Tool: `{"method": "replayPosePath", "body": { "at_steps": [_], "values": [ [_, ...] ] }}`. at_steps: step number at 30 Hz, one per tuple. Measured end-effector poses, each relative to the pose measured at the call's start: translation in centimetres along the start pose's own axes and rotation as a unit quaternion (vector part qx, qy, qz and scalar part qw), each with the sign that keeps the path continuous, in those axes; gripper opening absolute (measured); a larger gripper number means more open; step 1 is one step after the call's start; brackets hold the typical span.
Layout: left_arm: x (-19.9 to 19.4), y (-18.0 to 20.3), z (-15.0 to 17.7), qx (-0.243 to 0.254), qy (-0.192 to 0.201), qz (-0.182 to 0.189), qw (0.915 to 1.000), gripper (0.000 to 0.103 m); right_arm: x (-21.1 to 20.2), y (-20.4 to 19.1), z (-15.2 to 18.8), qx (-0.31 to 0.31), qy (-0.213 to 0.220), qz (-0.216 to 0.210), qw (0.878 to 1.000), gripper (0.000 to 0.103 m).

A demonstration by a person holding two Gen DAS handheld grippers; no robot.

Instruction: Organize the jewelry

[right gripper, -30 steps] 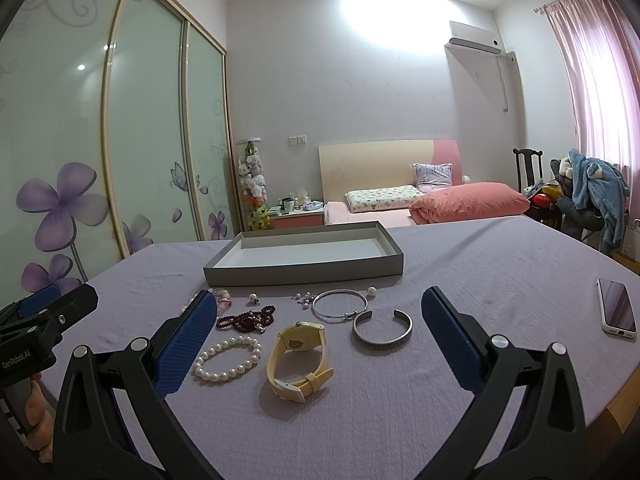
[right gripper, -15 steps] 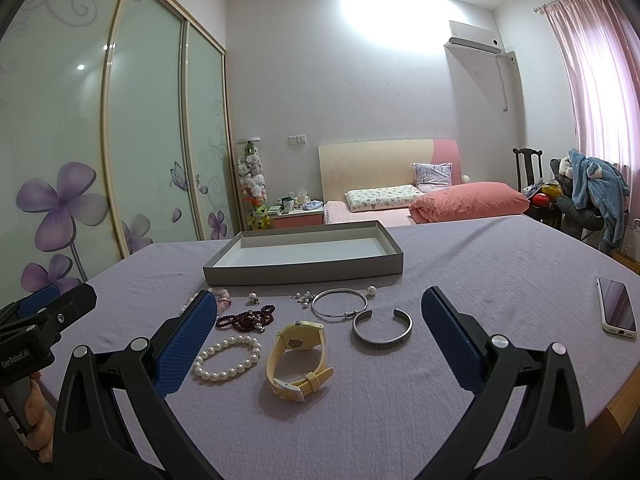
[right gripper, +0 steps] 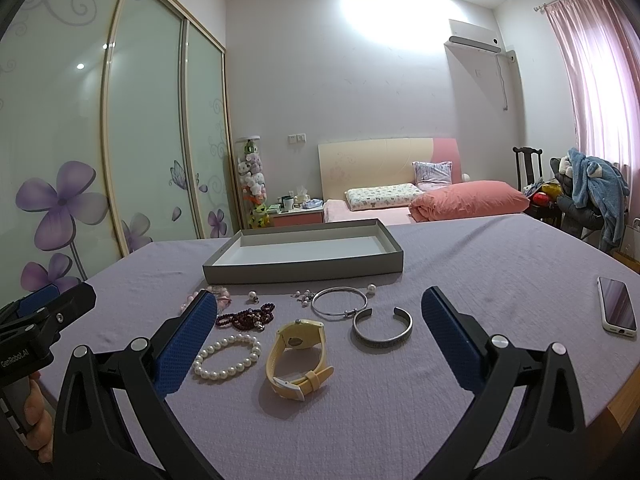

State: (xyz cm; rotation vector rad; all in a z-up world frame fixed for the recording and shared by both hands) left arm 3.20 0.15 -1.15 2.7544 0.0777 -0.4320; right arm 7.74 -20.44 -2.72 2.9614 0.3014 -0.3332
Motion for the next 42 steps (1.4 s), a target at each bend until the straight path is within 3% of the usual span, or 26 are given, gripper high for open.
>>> {"method": "replayPosePath", "body": {
  "at_steps": [18, 23, 28, 35, 37, 42],
  "values": [
    [0.7, -0.5, 0.9, -0.001, -0.004, -0.002, 1.0, 0.099, 0.6, -0.3, 1.4, 0.003, -0.025, -0.006, 1.0, 0.101],
    [1.6, -0.9, 1.3, 0.0, -0.015, -0.011, 0.9998, 0.099, 2.5, -0.4, 2.0, 0.0, -0.079, -0.02, 0.997, 0.1],
    [2.2, -1.2, 1.2, 0.001, -0.025, -0.019, 0.9995, 0.099, 4.7, -0.7, 2.7, 0.005, -0.133, -0.054, 0.99, 0.089],
    [3.5, -1.7, 0.9, 0.007, -0.046, -0.027, 0.9985, 0.099, 7.7, -1.5, 3.8, 0.004, -0.216, -0.061, 0.974, 0.082],
    [4.0, -1.9, 0.8, 0.01, -0.053, -0.032, 0.998, 0.099, 8.4, -1.5, 4.3, 0.013, -0.243, -0.067, 0.968, 0.075],
    [5.3, -2.4, 1.2, 0.012, -0.083, -0.035, 0.9958, 0.099, 9.2, -1.1, 4.8, 0.023, -0.274, -0.072, 0.959, 0.07]
  ]
}}
Point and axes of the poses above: each gripper's, at about its wrist camera, not at the fingertips, and x roughly the way its jaws point, y to its right, z to its underside, the point moved 3 cm from there along x, roughly the way its jaws point, and after that the axes turned 14 degrees about -x, right-handed, at the moved point
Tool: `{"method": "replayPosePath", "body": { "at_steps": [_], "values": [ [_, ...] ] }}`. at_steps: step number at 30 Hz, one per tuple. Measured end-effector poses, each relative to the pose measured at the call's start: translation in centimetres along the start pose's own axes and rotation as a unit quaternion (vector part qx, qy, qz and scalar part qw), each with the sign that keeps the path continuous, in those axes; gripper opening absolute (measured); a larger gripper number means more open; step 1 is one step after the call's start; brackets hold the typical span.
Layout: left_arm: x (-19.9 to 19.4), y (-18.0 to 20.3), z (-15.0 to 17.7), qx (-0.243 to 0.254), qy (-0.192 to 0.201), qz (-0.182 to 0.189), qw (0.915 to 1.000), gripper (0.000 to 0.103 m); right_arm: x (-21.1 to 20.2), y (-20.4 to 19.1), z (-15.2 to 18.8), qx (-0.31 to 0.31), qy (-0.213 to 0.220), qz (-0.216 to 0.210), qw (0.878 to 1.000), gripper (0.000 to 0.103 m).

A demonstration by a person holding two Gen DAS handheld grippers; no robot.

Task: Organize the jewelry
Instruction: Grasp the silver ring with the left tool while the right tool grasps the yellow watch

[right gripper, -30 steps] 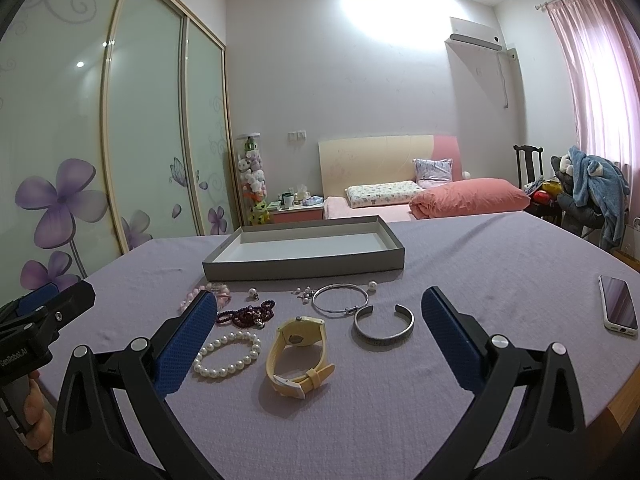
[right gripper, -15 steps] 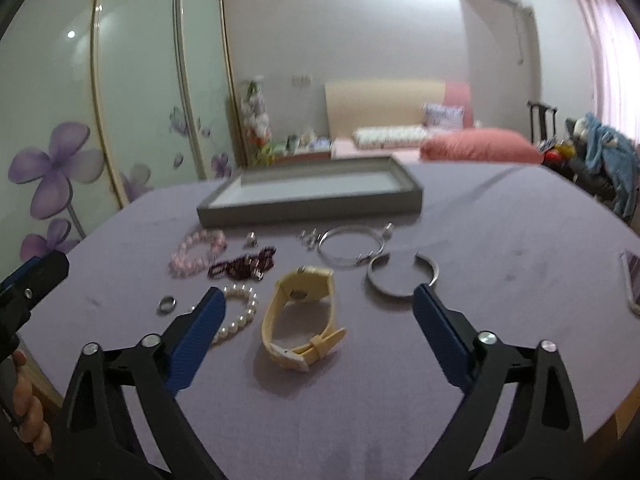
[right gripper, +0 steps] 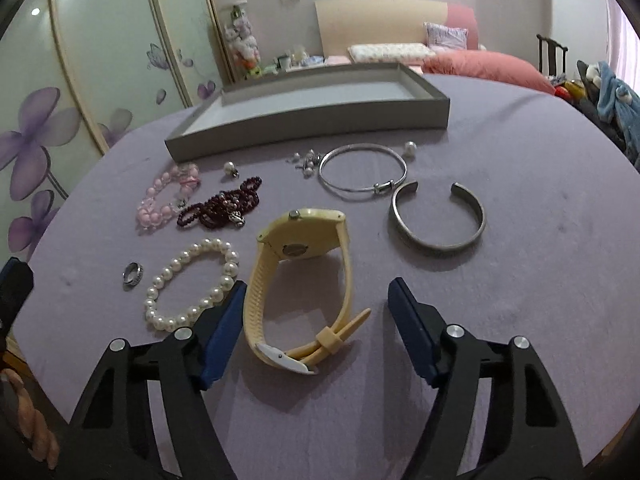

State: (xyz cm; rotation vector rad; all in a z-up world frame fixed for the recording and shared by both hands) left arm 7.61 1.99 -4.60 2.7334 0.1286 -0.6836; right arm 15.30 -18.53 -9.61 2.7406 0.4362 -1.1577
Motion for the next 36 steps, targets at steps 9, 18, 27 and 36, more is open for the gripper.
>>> {"method": "replayPosePath", "body": {
  "at_steps": [9, 18, 27, 36],
  "values": [
    [2.5, 0.0, 0.6, 0.022, -0.051, -0.009, 0.9984, 0.099, 0.6, -0.5, -0.9, -0.027, -0.01, 0.022, 0.999, 0.039],
    [6.0, 0.8, 1.0, 0.056, -0.112, -0.027, 0.9917, 0.084, -0.2, 0.6, -1.2, -0.012, 0.013, 0.008, 1.0, 0.037],
    [8.6, 1.7, 1.8, 0.054, -0.166, -0.027, 0.9843, 0.058, 0.0, 0.7, -1.5, -0.01, 0.018, -0.005, 1.0, 0.037],
    [9.4, 2.6, 1.8, 0.063, -0.165, -0.028, 0.9838, 0.039, 0.2, 0.9, -1.4, -0.003, 0.018, -0.012, 1.0, 0.038]
  ]
}}
Point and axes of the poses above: each gripper's, at about its wrist camera, not at the fingertips, and x roughly the way its jaws point, y to its right, z to its underside, the point moved 3 cm from there along x, roughly the way its jaws point, and after that the axes turned 14 degrees about -x, right-handed, at the moved point
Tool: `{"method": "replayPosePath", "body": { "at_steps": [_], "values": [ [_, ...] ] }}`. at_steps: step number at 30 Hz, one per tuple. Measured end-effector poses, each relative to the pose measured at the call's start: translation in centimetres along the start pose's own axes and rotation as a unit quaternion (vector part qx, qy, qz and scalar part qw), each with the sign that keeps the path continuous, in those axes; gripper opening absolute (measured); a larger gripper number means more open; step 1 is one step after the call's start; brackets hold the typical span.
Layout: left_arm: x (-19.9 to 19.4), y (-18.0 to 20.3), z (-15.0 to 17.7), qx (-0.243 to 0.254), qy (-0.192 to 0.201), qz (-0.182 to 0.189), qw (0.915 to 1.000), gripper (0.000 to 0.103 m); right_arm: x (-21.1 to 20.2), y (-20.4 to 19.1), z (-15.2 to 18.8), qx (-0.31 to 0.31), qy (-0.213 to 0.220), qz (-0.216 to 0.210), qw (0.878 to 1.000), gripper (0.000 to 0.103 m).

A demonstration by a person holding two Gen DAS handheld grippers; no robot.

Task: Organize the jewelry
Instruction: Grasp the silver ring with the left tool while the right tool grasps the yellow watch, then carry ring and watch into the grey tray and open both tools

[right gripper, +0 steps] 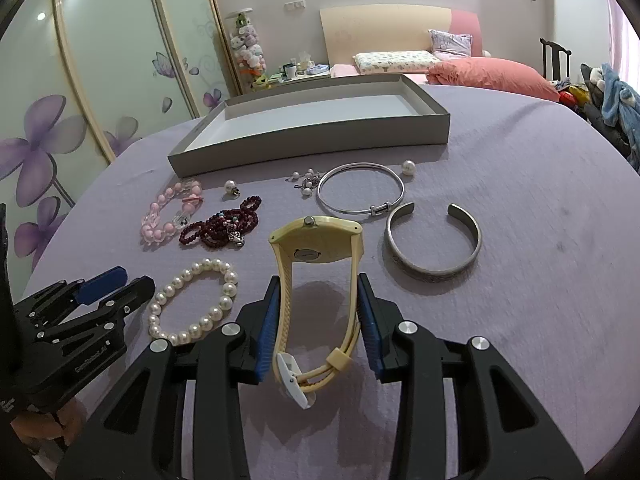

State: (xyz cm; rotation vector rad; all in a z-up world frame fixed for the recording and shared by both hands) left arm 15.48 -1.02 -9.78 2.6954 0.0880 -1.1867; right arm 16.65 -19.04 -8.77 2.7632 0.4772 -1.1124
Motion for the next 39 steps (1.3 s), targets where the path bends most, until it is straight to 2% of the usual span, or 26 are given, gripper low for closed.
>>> {"method": "replayPosePath", "body": {
  "at_steps": [6, 9, 16, 29, 31, 33, 36, 39],
  "values": [
    [0.0, 0.1, 0.1, -0.001, 0.002, -0.001, 1.0, 0.035, 0.0, 0.0, 0.0, 0.0, 0.0, 0.0, 1.0, 0.038],
    [-0.1, 0.3, 0.2, 0.002, 0.005, 0.001, 1.0, 0.022, 0.0, 0.0, 0.1, 0.001, -0.001, -0.002, 1.0, 0.038],
    [-0.3, -0.5, 0.0, -0.021, 0.003, 0.019, 0.9996, 0.022, -0.4, -0.2, 0.0, -0.001, 0.005, -0.001, 1.0, 0.038],
    [-1.5, -1.5, -0.9, -0.041, 0.025, 0.02, 0.9987, 0.022, -0.7, -0.3, -0.2, -0.008, 0.014, -0.004, 1.0, 0.038],
    [-2.0, -1.5, -1.6, -0.034, 0.037, 0.018, 0.9986, 0.022, -1.4, -0.1, -1.0, -0.014, 0.03, -0.004, 0.999, 0.038],
    [-2.9, -1.4, -3.2, -0.028, 0.063, 0.015, 0.9975, 0.022, -2.7, 0.5, -2.7, -0.026, 0.058, 0.014, 0.998, 0.038],
    [-3.9, -1.0, -6.6, -0.027, 0.1, 0.022, 0.9944, 0.022, -3.9, 1.7, -5.9, -0.038, 0.099, 0.044, 0.993, 0.038],
    [-3.7, -0.3, -10.0, -0.034, 0.116, 0.039, 0.9919, 0.022, -3.7, 3.0, -9.5, -0.047, 0.124, 0.061, 0.989, 0.038]
  ]
}}
Point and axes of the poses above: each gripper's, at about its wrist camera, not at the fingertips, and x roughly the way its jaws point, y to its right, z to its underside, the point moved 3 cm from there along x, roughly the way its jaws point, and after that the axes turned 14 degrees about -x, right-handed, at the moved point
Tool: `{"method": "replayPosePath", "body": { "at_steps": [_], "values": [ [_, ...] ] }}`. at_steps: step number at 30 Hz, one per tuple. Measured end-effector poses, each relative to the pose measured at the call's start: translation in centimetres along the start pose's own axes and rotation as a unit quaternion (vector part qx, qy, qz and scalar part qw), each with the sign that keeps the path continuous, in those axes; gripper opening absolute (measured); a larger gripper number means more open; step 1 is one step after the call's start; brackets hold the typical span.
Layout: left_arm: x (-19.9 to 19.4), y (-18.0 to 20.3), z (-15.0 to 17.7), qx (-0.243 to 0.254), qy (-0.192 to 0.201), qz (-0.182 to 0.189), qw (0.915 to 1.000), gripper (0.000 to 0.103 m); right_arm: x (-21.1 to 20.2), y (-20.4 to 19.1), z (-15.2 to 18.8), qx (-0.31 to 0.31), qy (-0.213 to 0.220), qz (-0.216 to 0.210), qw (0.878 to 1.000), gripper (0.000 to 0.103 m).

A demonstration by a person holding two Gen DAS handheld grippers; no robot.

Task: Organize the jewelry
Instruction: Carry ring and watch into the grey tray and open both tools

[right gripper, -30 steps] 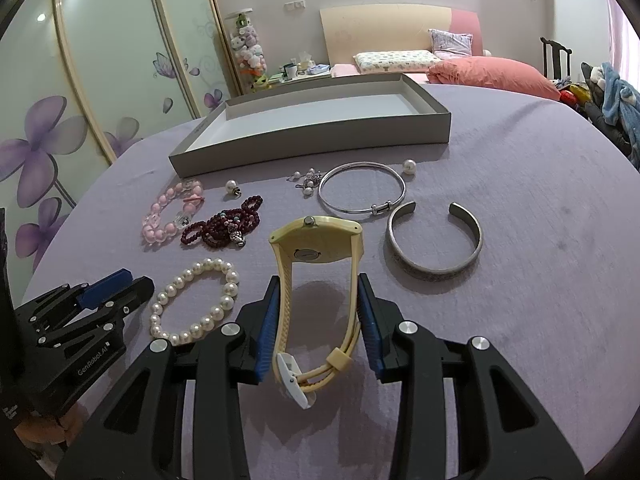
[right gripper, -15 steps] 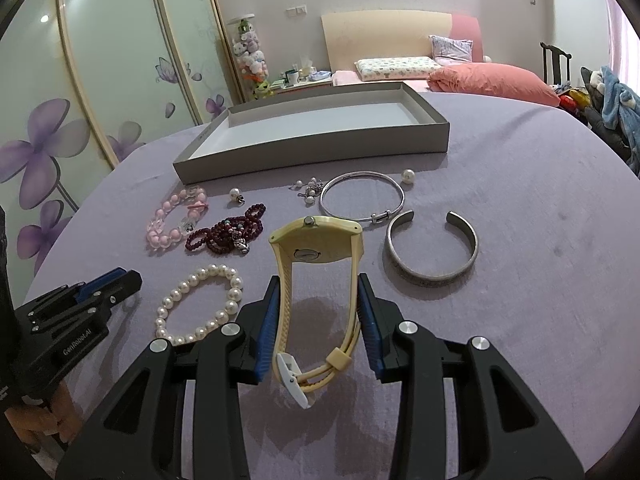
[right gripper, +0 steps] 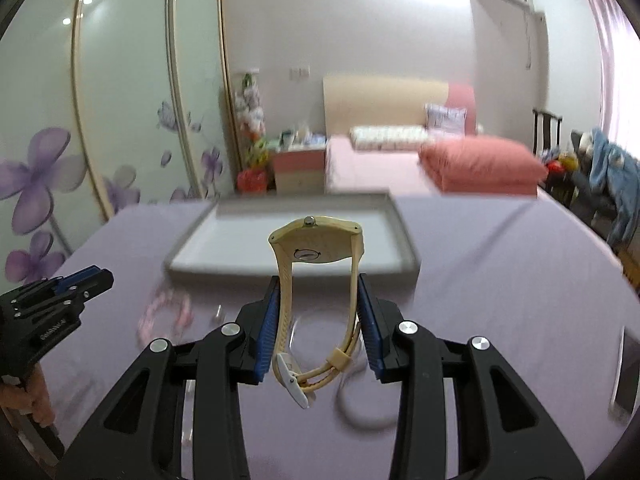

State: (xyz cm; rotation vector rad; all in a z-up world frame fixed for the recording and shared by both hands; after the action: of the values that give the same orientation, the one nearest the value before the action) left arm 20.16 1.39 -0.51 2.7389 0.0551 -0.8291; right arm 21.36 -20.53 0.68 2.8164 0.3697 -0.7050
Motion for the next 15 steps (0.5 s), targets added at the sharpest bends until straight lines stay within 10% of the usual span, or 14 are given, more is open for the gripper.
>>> {"method": "replayPosePath", "body": {
  "at_steps": [15],
  "values": [
    [16.8, 4.2, -9.1, -0.033, -0.07, 0.008, 0.997, 0.022, 18.7, 3.8, -7.1, 0.036, -0.094, -0.032, 0.994, 0.038]
  ]
}}
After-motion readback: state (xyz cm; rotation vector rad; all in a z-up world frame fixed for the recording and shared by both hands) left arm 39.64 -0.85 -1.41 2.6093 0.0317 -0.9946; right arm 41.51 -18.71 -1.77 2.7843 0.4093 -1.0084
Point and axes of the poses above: each gripper's, at about its wrist camera, not at the fingertips, and x roughly the way its jaws point, y to its right, z to its underside, the point moved 3 cm from there along x, roughly the way its jaws point, and after that the axes turned 14 degrees about -x, right-handed, at the moved point
